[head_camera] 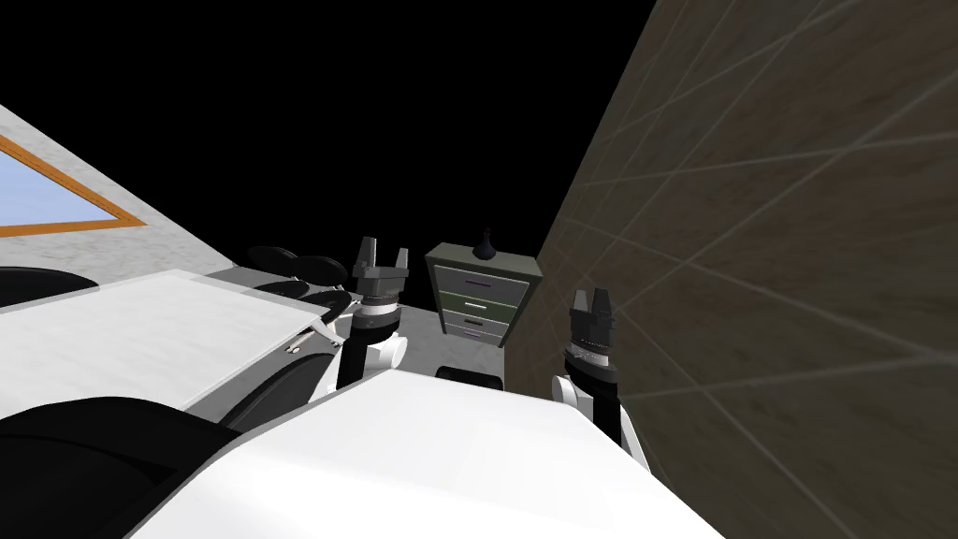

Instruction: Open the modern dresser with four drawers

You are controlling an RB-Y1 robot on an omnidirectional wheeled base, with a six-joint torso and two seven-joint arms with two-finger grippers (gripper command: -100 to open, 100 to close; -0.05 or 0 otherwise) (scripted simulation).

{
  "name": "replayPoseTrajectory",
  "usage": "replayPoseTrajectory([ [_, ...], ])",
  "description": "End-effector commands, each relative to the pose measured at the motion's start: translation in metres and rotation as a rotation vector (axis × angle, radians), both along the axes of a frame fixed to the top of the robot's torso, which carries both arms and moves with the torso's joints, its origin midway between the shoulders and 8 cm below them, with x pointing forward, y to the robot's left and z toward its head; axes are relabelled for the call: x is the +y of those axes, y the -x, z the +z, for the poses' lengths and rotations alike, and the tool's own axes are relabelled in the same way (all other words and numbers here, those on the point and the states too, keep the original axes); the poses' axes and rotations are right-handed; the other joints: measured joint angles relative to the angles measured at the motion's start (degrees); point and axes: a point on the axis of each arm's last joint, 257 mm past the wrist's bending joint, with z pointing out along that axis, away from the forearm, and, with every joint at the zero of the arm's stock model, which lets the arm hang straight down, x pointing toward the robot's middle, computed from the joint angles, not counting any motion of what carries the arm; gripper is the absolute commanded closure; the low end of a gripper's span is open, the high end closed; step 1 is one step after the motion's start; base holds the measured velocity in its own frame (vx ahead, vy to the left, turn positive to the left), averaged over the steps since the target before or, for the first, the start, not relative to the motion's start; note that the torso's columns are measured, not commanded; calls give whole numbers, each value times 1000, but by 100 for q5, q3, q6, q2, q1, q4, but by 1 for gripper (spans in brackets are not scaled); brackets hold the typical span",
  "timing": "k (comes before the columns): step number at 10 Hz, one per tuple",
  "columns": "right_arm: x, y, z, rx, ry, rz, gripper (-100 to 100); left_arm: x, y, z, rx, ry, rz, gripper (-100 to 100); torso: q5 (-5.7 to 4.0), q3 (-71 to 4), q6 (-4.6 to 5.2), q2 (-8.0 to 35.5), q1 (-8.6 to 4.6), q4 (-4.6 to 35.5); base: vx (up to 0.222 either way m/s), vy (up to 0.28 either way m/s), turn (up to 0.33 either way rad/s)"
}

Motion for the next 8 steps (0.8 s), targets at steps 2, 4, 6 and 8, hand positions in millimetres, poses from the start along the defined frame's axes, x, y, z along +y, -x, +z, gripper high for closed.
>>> replayPoseTrajectory([
  [2,0,0,0,0,0,0,0,0,0,0,0,0,0,0,0,-1200,0,597,0,600,0,0,0],
  [4,0,0,0,0,0,0,0,0,0,0,0,0,0,0,0,-2850,0,1422,0,1424,0,0,0],
  [6,0,0,0,0,0,0,0,0,0,0,0,0,0,0,0,-4536,0,2269,0,2268,0,0,0],
  [8,0,0,0,0,0,0,0,0,0,0,0,0,0,0,0,-6227,0,3116,0,3114,0,0,0],
])
